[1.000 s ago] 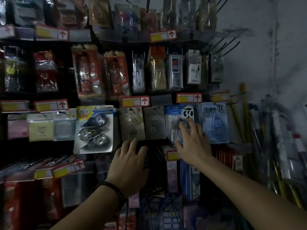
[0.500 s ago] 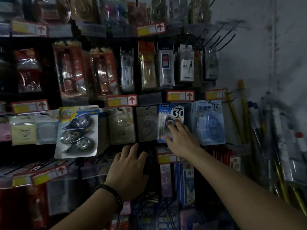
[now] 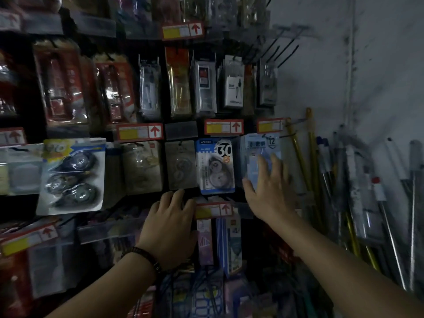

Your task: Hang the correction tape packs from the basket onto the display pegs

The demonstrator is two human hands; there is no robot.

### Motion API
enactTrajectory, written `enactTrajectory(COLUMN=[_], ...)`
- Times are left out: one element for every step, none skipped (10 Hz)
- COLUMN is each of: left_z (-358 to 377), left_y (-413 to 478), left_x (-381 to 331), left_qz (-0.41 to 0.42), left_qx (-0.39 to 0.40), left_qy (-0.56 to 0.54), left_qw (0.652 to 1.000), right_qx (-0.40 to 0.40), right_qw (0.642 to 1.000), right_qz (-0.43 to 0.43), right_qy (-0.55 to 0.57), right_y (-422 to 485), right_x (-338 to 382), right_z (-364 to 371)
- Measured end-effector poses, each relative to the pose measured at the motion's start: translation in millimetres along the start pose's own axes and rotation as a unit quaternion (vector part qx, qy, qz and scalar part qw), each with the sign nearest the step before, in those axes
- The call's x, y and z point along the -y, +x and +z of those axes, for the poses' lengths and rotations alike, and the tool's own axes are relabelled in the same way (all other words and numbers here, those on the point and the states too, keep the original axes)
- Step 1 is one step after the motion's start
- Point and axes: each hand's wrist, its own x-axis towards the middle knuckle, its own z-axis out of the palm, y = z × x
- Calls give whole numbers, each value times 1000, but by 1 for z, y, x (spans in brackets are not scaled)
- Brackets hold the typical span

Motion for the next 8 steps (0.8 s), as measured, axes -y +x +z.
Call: enactTrajectory(left_z=[-6, -4, -2, 1, -4, -7, -12, -20], left_y=[0, -1, -3, -4, -5, -6, -11, -20], left_x=[-6, -9, -10, -8, -6, -5, -5, -2], left_qz=[-9, -3, 3, 12, 10, 9, 5, -6], left_qx=[-31, -19, -8, -3, -5, -2, -1, 17], left_qy=[-1, -1, 0, 10, 10, 7, 5, 17], left_qw=[999, 1000, 1000, 1000, 1000, 1000, 1000, 1000], right_qx=[82, 132, 169, 177, 179, 197, 209, 198], right_qw=[996, 989, 984, 982, 981, 979, 977, 980], right_qz=[30, 37, 47, 50, 60, 56, 44, 22], right_qy=[12, 53, 45, 33, 32, 11, -1, -19], right_y=[1, 4, 13, 23, 28, 27, 21, 13], right_x=[-19, -26, -24, -18, -12, -15, -16, -11], right_z=[7, 15, 19, 21, 19, 17, 11, -2])
